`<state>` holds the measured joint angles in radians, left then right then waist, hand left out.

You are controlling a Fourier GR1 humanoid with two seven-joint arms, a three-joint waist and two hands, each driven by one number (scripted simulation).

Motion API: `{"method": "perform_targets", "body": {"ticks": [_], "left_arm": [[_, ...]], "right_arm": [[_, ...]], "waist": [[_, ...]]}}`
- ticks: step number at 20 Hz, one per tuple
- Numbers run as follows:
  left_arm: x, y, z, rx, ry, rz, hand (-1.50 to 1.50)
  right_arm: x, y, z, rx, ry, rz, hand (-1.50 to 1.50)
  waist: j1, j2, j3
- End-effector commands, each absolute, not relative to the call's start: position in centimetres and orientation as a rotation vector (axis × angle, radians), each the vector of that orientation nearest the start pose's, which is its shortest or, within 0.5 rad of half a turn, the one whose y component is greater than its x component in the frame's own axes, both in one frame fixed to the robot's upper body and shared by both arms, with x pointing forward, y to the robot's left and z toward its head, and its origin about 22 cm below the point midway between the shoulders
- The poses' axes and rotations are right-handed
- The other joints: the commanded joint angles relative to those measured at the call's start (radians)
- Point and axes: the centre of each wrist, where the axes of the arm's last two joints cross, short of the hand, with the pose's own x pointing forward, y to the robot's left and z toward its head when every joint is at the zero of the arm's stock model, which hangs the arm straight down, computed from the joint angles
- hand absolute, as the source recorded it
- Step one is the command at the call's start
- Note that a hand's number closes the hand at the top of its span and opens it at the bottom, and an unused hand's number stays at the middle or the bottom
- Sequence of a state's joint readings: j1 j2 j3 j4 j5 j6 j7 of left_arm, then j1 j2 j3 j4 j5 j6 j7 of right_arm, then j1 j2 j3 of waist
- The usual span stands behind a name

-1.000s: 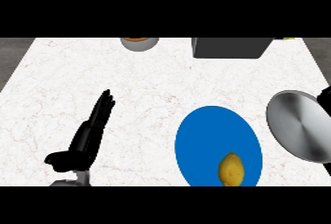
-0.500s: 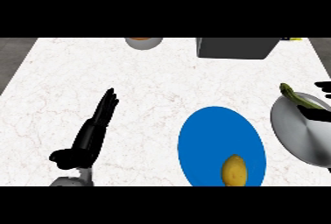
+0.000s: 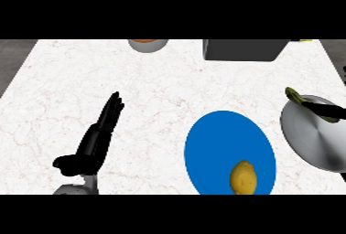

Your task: Pick the squash from the plate and place it in the pan

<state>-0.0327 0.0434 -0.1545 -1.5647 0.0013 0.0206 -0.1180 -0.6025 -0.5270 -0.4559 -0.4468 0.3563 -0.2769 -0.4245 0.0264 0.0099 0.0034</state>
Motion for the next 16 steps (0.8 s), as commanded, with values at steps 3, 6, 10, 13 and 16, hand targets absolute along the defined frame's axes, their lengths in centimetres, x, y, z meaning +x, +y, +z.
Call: {"method": "perform_targets", "body": {"ticks": [3,6,10,13,16], "left_arm": [[24.3,21.2,0.6,-0.074,-1.694,-0.119,0.0],[24.9,20.0,2.2,-0.064,-1.69,-0.126,0.0],[23.8,19.0,1.2,-0.076,-1.688,-0.122,0.0],[24.2,20.7,0.6,-0.04,-1.698,-0.105,0.0],[24.2,20.5,1.1,-0.053,-1.709,-0.131,0.0]], "right_arm": [[31.4,-47.2,1.5,-0.845,-1.564,-0.101,-1.5],[30.0,-49.1,1.8,-0.734,-1.584,-0.129,-1.5],[25.7,-52.7,1.6,-0.568,-1.622,-0.139,-1.5],[22.3,-53.6,0.0,-0.455,-1.63,-0.104,-1.5],[19.6,-54.4,-1.0,-0.439,-1.666,-0.072,-1.5]], "waist": [[-0.019,-0.008,-0.002],[-0.023,-0.009,-0.002],[-0.034,-0.012,-0.003],[-0.051,-0.018,-0.005],[-0.033,-0.011,-0.003]]}}
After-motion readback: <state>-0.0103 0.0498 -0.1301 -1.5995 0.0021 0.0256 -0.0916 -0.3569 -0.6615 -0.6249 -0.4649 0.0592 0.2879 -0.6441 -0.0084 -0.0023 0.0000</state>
